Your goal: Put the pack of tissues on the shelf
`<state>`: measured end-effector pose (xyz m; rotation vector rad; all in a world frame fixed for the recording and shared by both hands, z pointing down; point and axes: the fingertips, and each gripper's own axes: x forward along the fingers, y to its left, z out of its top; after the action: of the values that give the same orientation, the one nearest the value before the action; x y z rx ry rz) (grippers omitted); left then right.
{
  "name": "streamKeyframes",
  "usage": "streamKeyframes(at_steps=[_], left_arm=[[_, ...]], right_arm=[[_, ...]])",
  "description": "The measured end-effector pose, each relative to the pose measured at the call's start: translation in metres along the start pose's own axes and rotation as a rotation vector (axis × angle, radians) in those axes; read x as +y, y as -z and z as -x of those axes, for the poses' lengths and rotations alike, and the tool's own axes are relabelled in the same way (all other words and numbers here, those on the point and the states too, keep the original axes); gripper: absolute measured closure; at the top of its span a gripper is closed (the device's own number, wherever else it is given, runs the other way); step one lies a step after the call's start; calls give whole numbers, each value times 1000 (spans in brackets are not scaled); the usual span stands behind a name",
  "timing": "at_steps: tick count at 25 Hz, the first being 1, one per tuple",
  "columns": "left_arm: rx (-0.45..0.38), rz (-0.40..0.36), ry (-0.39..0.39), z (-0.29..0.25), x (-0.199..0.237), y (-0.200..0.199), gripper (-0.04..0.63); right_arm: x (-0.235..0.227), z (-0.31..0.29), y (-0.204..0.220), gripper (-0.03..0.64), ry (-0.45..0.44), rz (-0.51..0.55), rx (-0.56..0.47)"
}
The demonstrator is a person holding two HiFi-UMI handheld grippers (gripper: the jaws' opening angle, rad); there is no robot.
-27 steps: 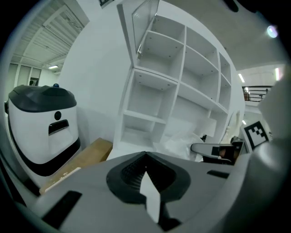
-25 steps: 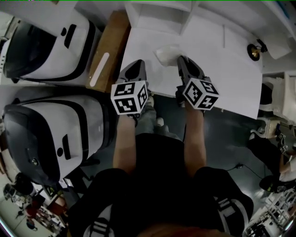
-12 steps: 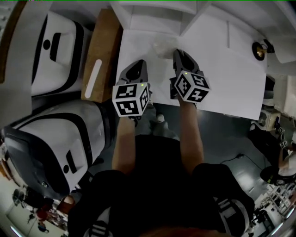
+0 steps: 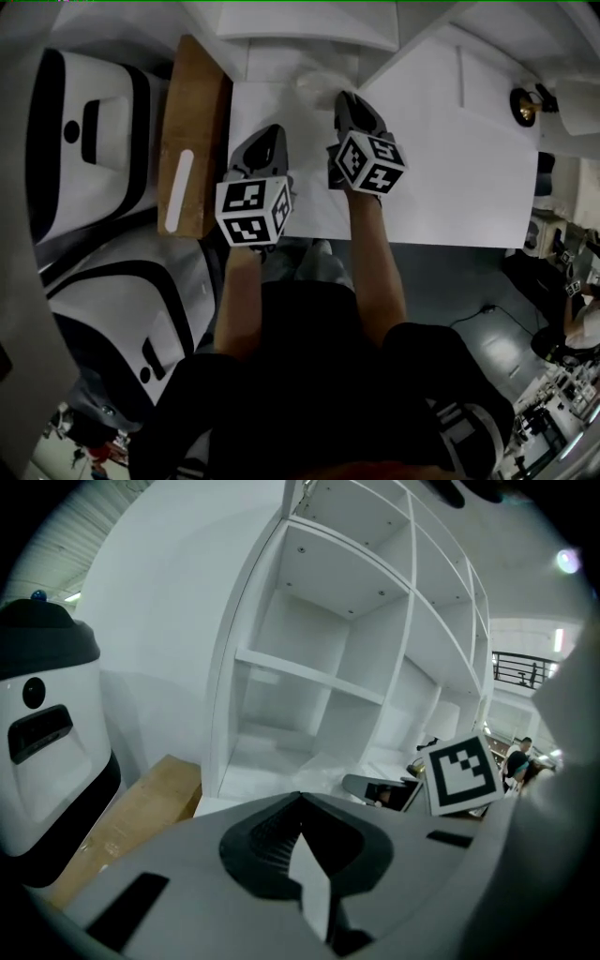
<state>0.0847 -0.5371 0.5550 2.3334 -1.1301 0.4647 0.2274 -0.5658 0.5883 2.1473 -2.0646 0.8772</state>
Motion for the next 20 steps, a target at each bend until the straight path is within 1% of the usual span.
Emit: streamKeyframes(at_steps=[2,6,10,16,19,20], left_arm=[[-8,-12,10,-7,1,-8,585],[-12,-23,20,-16,7,-17,584],[-6,-18,23,-23,13,-21,585],[-6,-13,18,-28,22,-24,584],[-9,-8,16,-28,26,-24,584],[-10,-7,15,-27,27,-25,584]], right_arm=[[-4,-12,-2,569,9,-13,-7],[-10,-34,-3,568,49,2,-8],[-19,-56,-2,568,103,51,-3],[-22,-81,0,568,147,151,15],[-23,-87,2,567,165,167,20],[-23,-88,2,556,164,166,21]])
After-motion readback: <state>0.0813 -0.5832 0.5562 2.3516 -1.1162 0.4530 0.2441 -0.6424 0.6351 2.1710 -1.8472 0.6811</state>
